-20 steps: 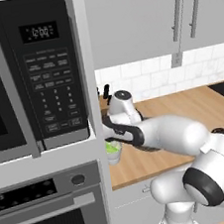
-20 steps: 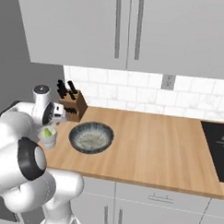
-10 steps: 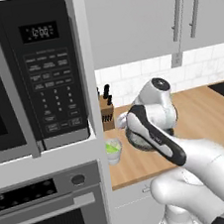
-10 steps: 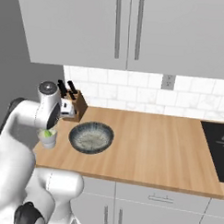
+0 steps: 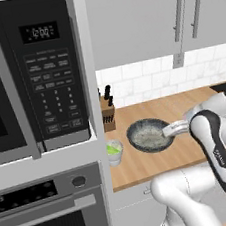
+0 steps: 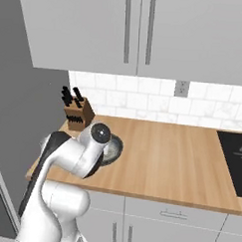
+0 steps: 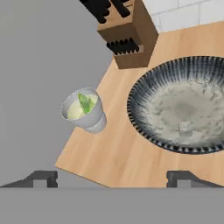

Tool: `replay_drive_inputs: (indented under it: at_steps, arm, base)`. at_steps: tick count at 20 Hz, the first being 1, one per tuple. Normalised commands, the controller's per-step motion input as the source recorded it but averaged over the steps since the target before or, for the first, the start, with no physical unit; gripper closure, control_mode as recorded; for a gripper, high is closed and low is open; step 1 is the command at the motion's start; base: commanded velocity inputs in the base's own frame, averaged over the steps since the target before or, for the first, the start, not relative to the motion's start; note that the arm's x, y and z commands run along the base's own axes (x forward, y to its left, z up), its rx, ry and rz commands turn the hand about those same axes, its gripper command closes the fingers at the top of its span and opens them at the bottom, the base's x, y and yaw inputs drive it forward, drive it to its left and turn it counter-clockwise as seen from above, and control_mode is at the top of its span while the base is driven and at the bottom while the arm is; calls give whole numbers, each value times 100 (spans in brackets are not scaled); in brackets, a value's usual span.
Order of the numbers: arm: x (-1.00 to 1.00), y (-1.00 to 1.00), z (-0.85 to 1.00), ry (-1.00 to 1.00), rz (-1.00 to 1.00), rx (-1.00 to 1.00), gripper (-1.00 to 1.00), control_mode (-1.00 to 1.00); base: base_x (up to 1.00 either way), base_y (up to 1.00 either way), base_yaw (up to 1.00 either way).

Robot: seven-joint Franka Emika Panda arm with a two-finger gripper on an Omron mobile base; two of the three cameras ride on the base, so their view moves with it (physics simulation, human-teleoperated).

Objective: Grab a lemon wedge from the fridge and one ice cube from the ice bowl, and put them in the glass of lemonade.

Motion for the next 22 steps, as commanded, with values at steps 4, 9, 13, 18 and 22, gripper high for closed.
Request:
replay_drive_inputs:
  at_steps: [4,9,13,18,22]
  arm:
    - [-84,-100,-19,-14,1,39,-100,-100]
    - [-71,-100,0,-14,0,43,-100,-100]
    - [-42,-100,3,-16,0,49,-100,-100]
    - [43,-77,0,-11,-3,19,-100,-100]
    - [100,-31,-16,-9,1,9,-100,-100]
  base:
    - [0,0,0]
    - [0,0,0]
    - [0,0,0]
    - [0,0,0]
    - [0,0,0]
